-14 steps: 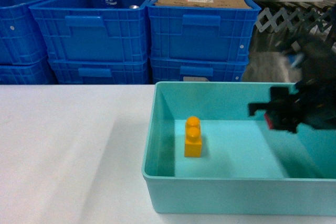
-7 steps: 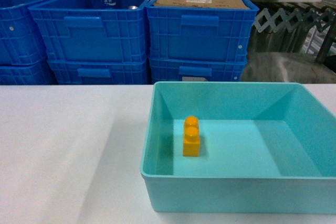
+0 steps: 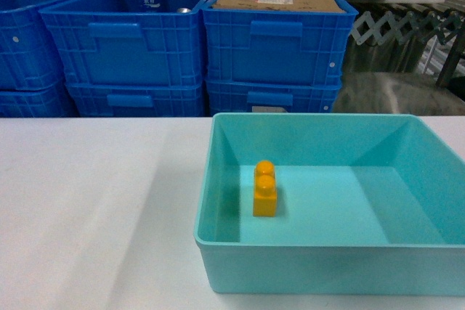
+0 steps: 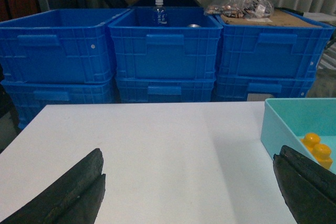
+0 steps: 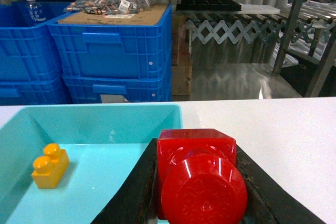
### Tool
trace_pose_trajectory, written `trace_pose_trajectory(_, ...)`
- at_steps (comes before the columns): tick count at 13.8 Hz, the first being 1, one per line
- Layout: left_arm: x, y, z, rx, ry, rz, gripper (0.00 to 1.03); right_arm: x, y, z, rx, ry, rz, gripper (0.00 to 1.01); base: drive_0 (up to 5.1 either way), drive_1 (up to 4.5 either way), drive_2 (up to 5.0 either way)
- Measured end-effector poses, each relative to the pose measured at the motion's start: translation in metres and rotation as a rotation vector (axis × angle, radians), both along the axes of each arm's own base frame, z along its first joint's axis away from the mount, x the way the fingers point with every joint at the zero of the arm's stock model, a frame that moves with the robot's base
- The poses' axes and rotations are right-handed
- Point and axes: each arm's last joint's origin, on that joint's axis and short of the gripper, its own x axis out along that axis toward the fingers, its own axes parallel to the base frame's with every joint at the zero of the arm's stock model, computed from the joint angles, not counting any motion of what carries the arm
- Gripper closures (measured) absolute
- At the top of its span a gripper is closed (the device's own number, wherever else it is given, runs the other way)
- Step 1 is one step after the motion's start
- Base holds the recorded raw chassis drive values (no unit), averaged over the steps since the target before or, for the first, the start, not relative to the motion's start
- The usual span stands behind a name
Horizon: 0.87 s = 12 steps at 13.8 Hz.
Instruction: Pick red block from blue box to shelf
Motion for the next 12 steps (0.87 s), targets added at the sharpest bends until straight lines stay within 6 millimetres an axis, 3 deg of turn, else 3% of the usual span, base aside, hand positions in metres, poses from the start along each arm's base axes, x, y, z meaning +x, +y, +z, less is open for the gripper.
trace_pose_trajectory(5,0.0,0.0,0.0,0.0,0.0,0.0,0.05,-0.013,0.001,-0.011,0.0,-0.006,0.005,0.73,0.0,0.0,0.0)
trace_pose_trajectory(12,0.0,0.0,0.0,0.0,0.0,0.0,0.05,-0.025,0.001,-0.009,0.0,-0.021,0.005,0.73,0.0,0.0,0.0)
